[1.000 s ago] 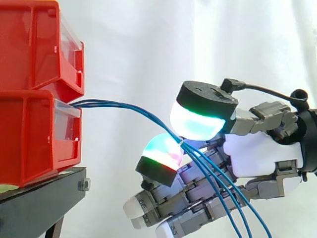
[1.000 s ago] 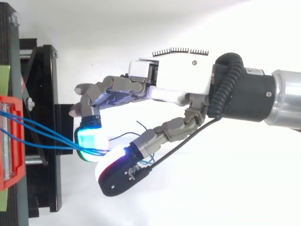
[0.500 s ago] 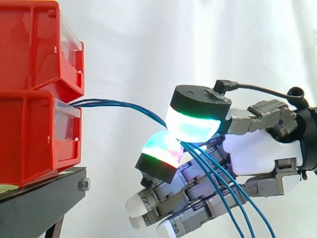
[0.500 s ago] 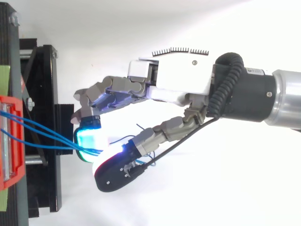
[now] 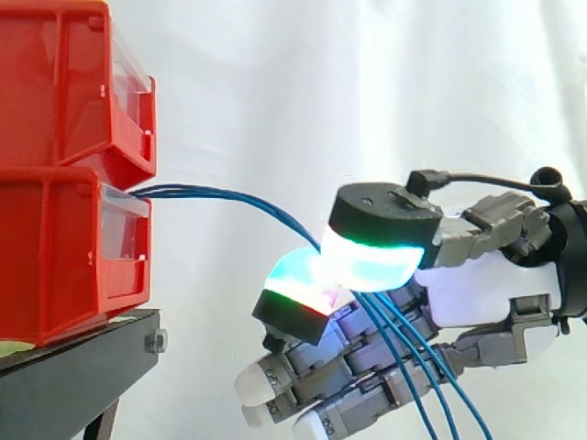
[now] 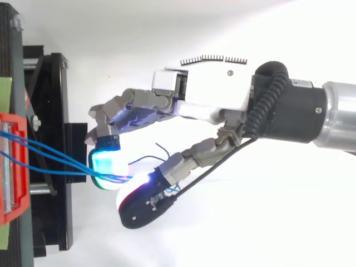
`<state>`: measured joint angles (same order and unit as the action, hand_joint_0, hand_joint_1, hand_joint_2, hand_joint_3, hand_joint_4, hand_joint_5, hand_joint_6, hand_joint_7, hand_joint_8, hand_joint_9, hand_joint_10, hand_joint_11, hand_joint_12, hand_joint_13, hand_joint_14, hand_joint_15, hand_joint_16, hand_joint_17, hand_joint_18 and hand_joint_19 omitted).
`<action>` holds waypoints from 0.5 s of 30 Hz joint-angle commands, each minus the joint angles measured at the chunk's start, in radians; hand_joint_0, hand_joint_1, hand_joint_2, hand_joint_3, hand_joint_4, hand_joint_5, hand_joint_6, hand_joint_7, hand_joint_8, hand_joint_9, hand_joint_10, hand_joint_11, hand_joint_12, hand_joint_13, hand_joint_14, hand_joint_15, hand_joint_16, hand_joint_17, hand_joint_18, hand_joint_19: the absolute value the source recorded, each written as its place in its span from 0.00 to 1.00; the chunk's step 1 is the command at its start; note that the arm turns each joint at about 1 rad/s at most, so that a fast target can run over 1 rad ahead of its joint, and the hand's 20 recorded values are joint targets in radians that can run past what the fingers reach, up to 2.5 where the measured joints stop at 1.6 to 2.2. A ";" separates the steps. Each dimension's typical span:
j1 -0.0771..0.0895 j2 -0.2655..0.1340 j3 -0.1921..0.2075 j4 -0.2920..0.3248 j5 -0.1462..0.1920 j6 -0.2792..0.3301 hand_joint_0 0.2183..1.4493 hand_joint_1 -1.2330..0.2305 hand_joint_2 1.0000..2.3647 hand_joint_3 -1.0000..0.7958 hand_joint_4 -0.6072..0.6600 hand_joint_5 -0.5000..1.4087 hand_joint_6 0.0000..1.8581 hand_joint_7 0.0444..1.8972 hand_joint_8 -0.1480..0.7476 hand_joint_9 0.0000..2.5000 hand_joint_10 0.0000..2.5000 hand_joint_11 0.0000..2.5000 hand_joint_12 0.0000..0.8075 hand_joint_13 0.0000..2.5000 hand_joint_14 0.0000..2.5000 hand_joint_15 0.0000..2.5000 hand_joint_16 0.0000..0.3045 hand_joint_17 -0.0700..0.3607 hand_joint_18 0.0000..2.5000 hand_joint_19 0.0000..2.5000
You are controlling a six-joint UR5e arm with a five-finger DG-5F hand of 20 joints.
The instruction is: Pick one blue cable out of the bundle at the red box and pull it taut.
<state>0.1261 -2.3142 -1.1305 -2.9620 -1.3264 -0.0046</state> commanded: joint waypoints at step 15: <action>-0.002 -0.001 0.000 -0.006 -0.001 0.000 0.25 0.29 0.00 0.28 0.66 0.15 0.44 0.53 0.59 0.16 0.00 0.09 0.56 0.10 0.00 0.01 0.23 0.52 0.18 0.07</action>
<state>0.1249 -2.3144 -1.1305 -2.9679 -1.3268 -0.0046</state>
